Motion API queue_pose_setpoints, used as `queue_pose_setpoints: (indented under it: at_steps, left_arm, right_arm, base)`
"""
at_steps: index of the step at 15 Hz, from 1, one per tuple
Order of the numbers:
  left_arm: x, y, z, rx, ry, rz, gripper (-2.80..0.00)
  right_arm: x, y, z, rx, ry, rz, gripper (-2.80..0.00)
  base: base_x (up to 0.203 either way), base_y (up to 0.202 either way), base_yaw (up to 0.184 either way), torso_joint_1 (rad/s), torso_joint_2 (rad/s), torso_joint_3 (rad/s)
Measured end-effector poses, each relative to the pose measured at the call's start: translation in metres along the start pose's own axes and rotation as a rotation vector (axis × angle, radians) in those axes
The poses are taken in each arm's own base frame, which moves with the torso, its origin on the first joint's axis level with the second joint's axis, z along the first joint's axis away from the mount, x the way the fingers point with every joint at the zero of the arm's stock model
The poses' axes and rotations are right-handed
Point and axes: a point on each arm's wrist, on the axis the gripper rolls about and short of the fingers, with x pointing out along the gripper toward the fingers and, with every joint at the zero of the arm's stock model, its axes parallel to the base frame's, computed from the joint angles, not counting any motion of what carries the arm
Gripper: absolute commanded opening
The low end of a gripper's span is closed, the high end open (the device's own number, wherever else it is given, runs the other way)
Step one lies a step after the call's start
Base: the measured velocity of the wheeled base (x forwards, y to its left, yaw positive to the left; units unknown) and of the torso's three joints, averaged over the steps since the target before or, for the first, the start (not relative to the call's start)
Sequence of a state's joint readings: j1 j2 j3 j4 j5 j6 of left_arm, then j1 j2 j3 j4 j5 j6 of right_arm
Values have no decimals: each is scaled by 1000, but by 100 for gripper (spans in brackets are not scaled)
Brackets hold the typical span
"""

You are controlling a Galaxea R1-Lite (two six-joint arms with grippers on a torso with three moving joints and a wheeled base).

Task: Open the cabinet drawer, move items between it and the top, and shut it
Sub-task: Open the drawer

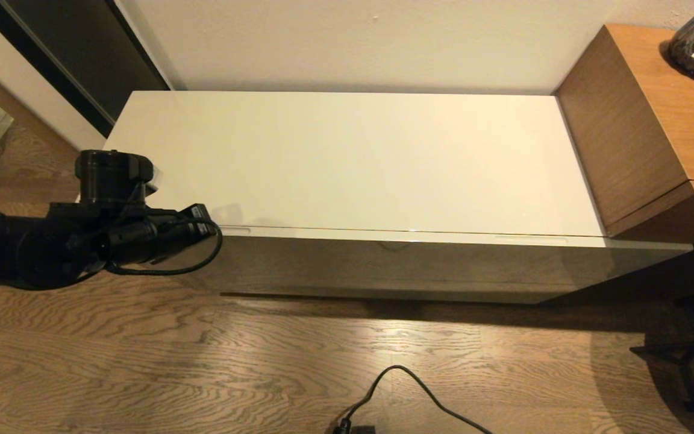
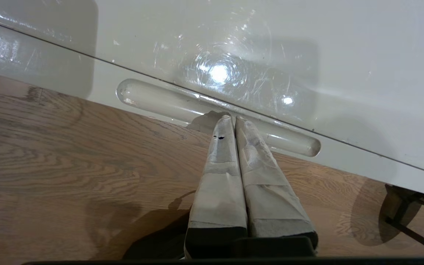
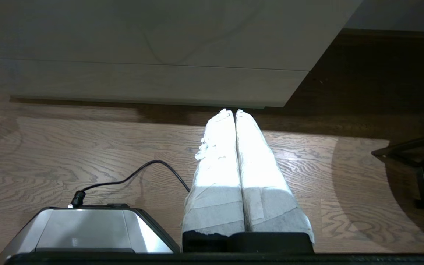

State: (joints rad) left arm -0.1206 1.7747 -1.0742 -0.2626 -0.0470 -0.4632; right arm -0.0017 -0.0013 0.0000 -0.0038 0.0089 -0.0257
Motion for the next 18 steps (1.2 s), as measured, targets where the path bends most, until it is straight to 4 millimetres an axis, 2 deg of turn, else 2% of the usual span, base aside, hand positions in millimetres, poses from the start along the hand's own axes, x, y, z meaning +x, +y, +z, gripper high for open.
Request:
queue_pose_setpoints:
  at_steps: [9, 12, 14, 16, 18]
  left_arm:
    - [9, 5, -8, -31, 35, 13, -280]
    - [4, 10, -20, -27, 88, 31, -280]
    - [-3, 20, -41, -37, 199, 57, -280]
    - [-7, 22, -49, -44, 232, 21, -280]
    - [-21, 27, -62, -56, 288, 1, -280]
  right_arm:
    - [0, 0, 0, 0, 0, 0, -280]
    - [0, 0, 0, 0, 0, 0, -280]
    - [0, 0, 0, 0, 1, 0, -280]
    - [0, 0, 0, 0, 0, -1, -280]
    - [0, 0, 0, 0, 0, -1, -280]
  base:
    - [0, 0, 0, 0, 0, 0]
    - [0, 0, 0, 0, 0, 0]
    - [0, 0, 0, 0, 0, 0]
    - [0, 0, 0, 0, 0, 0]
    - [0, 0, 0, 0, 0, 0]
